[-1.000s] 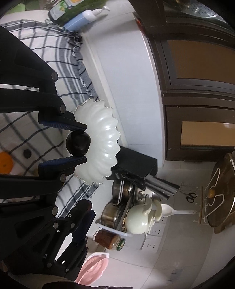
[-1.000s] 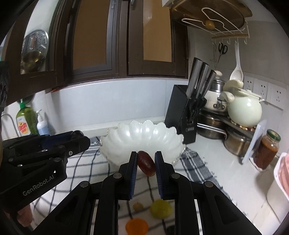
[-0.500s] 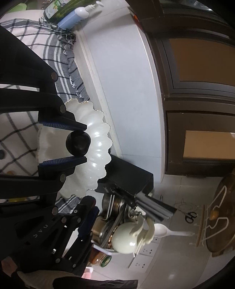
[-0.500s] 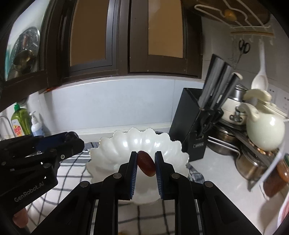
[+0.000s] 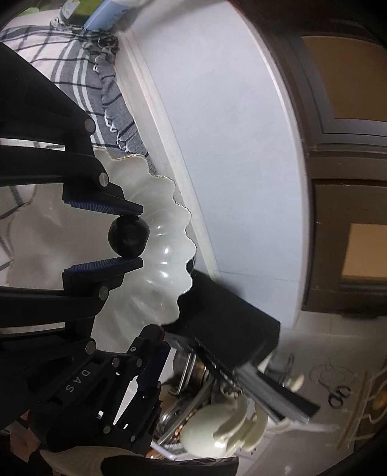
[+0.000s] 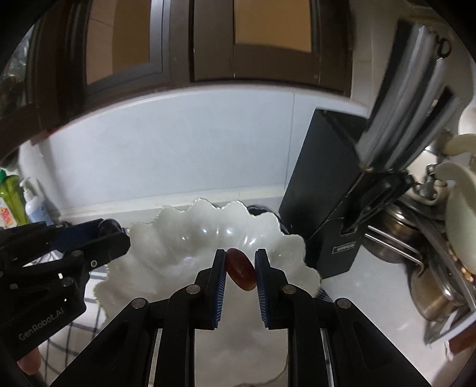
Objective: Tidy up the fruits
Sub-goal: 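Lift and carry the plum in the left tool while the right carries the date to the bowl, then open the left tool to drop the plum while the right tool releases the date into the bowl, then withdraw both tools from the bowl back over the remaining fruits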
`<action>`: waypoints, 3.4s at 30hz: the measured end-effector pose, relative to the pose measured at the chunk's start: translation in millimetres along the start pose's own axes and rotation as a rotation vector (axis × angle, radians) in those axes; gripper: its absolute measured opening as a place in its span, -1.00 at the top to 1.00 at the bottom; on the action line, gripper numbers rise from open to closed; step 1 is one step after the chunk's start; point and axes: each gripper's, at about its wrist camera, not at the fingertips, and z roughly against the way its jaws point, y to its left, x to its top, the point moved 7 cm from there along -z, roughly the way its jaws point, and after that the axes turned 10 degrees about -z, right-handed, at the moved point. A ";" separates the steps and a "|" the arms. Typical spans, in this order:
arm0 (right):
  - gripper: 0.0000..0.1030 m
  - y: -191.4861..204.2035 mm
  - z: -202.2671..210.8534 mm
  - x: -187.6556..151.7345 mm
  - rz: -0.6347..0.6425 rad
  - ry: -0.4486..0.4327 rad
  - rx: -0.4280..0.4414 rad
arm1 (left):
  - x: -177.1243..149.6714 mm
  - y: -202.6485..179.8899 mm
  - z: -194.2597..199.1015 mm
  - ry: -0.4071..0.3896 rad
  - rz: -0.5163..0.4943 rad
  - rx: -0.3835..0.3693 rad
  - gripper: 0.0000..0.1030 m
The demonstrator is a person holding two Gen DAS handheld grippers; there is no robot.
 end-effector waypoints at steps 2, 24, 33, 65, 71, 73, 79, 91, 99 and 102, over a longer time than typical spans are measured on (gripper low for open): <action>0.60 -1.8 -14.3 0.4 0.007 0.027 -0.004 | 0.1 2.4 -11.6 0.021 0.006 -0.006 0.44; 0.54 -13.5 -87.8 -9.2 -0.005 0.203 -0.020 | -7.8 5.8 -87.2 0.197 0.032 -0.041 0.09; 0.17 -18.2 -67.1 -10.2 -0.023 0.181 -0.037 | -9.3 16.1 -62.7 0.166 0.011 0.065 -0.31; -0.04 19.3 128.4 -36.4 -0.052 -0.073 0.042 | -38.0 10.2 139.6 -0.120 -0.052 0.200 -0.92; -0.04 25.7 153.0 -50.8 -0.038 -0.101 0.032 | -57.9 5.6 166.9 -0.132 -0.068 0.206 -0.95; -0.04 27.9 158.6 -57.2 -0.037 -0.102 0.024 | -65.6 4.9 173.7 -0.129 -0.071 0.205 -0.96; -0.04 33.7 168.4 -77.4 -0.022 -0.084 0.014 | -82.2 4.0 189.6 -0.127 -0.077 0.216 -0.96; -0.04 30.0 185.9 -109.1 -0.031 -0.049 0.004 | -109.2 -9.5 201.9 -0.110 -0.064 0.161 -0.95; -0.04 26.1 200.3 -123.9 -0.027 -0.061 -0.050 | -127.2 -17.9 203.2 -0.096 -0.068 0.104 -0.93; -0.04 26.4 206.0 -131.1 -0.037 -0.065 -0.060 | -135.4 -20.7 202.2 -0.088 -0.080 0.082 -0.88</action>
